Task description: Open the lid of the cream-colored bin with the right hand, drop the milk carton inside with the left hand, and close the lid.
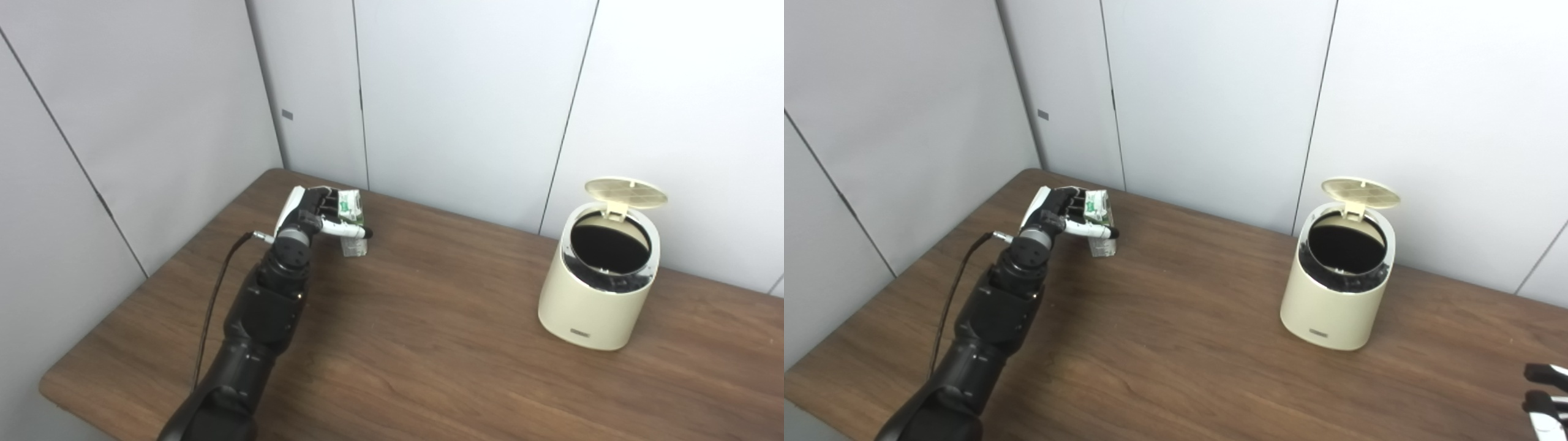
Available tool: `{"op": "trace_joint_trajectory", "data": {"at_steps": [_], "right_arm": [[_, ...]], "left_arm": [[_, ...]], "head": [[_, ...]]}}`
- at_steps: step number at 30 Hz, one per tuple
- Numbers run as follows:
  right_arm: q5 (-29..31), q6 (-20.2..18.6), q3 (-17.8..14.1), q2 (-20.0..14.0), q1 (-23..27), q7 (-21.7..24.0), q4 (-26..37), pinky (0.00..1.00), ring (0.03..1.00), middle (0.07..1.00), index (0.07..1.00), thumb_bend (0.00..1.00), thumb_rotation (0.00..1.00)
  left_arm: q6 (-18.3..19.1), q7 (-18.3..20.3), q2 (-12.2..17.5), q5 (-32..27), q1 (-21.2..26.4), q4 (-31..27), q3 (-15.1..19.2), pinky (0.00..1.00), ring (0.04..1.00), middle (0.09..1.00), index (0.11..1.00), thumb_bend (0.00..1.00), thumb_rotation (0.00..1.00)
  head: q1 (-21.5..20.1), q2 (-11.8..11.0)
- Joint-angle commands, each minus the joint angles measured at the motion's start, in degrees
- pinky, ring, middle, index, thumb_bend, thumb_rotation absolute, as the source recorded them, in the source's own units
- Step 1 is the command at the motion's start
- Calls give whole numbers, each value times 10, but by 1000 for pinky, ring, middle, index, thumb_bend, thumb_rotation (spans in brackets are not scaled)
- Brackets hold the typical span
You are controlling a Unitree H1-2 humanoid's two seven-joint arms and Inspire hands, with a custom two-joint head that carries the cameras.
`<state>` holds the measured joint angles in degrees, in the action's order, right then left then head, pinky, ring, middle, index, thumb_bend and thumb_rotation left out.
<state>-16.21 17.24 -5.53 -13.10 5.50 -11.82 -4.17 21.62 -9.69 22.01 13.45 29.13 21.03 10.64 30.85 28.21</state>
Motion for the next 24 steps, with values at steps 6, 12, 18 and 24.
{"op": "trace_joint_trajectory", "data": {"at_steps": [6, 12, 18, 24], "right_arm": [[1, -3, 0, 8, -13, 1, 10, 248, 428, 619, 609, 441, 789], [2, -16, 1, 11, -16, 5, 20, 226, 403, 621, 616, 429, 789], [-15, -29, 4, 14, -16, 2, 24, 285, 474, 627, 622, 382, 789], [-15, 1, 9, 21, -18, -6, 15, 235, 408, 623, 615, 329, 745]], "left_arm": [[-86, -108, 11, 44, 32, 19, -3, 428, 477, 513, 465, 521, 0], [-94, -128, 13, 57, 32, 22, -12, 408, 468, 526, 453, 520, 0], [-115, -134, 16, 61, 27, 24, -20, 367, 437, 516, 458, 522, 0], [-162, -148, 18, 84, 12, -19, -37, 300, 372, 465, 483, 525, 0]], "head": [[-1, 2], [-2, 1], [-11, -7], [-56, -7]]}}
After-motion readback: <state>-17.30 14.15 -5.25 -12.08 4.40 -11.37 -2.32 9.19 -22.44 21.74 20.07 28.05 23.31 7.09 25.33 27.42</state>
